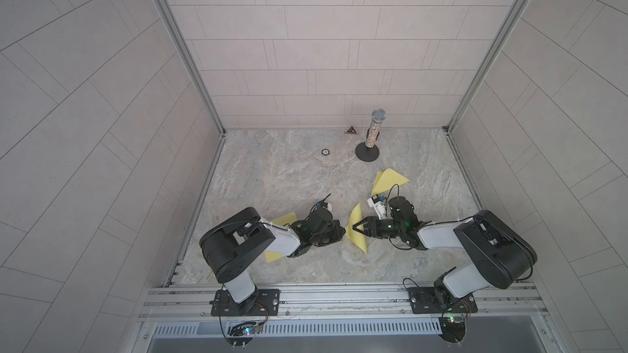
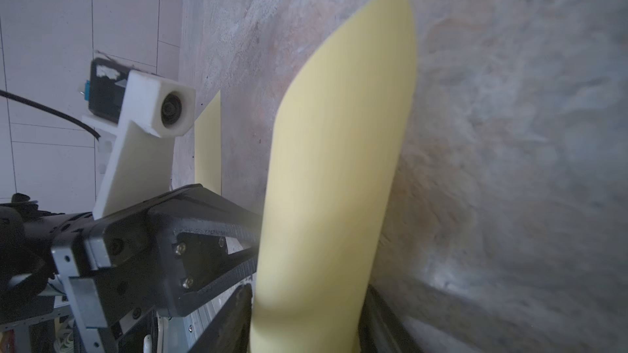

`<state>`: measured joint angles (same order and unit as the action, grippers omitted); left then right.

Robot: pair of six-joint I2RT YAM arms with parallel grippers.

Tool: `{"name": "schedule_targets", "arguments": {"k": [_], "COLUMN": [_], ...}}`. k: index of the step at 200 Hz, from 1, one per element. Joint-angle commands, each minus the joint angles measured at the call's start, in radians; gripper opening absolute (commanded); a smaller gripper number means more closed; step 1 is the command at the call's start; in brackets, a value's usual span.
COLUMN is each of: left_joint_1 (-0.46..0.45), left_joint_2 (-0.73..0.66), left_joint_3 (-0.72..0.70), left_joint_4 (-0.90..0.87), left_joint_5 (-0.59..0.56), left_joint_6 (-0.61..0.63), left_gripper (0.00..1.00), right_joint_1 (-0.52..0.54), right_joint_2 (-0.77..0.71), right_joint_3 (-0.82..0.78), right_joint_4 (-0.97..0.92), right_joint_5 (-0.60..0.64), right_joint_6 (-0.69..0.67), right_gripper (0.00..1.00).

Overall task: Fold the square paper diagonally
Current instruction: Fold the paper at the center of the board.

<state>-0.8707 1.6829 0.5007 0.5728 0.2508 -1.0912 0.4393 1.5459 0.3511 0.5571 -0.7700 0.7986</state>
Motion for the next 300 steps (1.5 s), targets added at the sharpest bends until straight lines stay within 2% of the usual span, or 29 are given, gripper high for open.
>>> {"name": "schedule_targets", "arguments": {"k": [1,41,59,99,139,190,215,300], "left_joint_1": [0.004,0.004,0.004,0.004,0.003,0.004,0.004,0.003], "left_joint_2": [0.043,0.043,0.043,0.043,0.044,0.043,0.044,0.045], "left_joint_3": [-0.038,-0.039,-0.039,-0.040,-0.044,-0.049,-0.050,-0.048], "left_joint_4": [-0.125,-0.120,-0.119,-0.119,-0.109,-0.100,-0.097,-0.096], "left_joint_5": [-0.022,-0.023,-0.023,-0.025,-0.025,-0.027,-0.026,-0.023], "left_joint_6": [0.019,0.019,0.019,0.017,0.017,0.014,0.014,0.013], "left_gripper": [0.00,0.00,0.00,0.00,0.00,0.22,0.29,0.29], "right_joint_1": [-0.029,-0.050,-0.055,-0.068,-0.070,-0.051,-0.028,-0.024], "right_joint_2": [0.094,0.203,0.228,0.238,0.231,0.196,0.191,0.164], "right_joint_3": [-0.072,-0.099,-0.099,-0.094,-0.092,-0.069,-0.055,-0.055], "right_joint_4": [0.001,0.239,0.260,0.239,0.168,0.018,-0.028,-0.064], "right_joint_5": [0.060,0.007,0.014,0.038,0.074,0.150,0.172,0.194], "right_joint_6": [0.070,0.163,0.162,0.135,0.090,0.010,-0.015,-0.032], "right_gripper": [0.53,0.48,0.46,0.35,0.30,0.26,0.26,0.24]}}
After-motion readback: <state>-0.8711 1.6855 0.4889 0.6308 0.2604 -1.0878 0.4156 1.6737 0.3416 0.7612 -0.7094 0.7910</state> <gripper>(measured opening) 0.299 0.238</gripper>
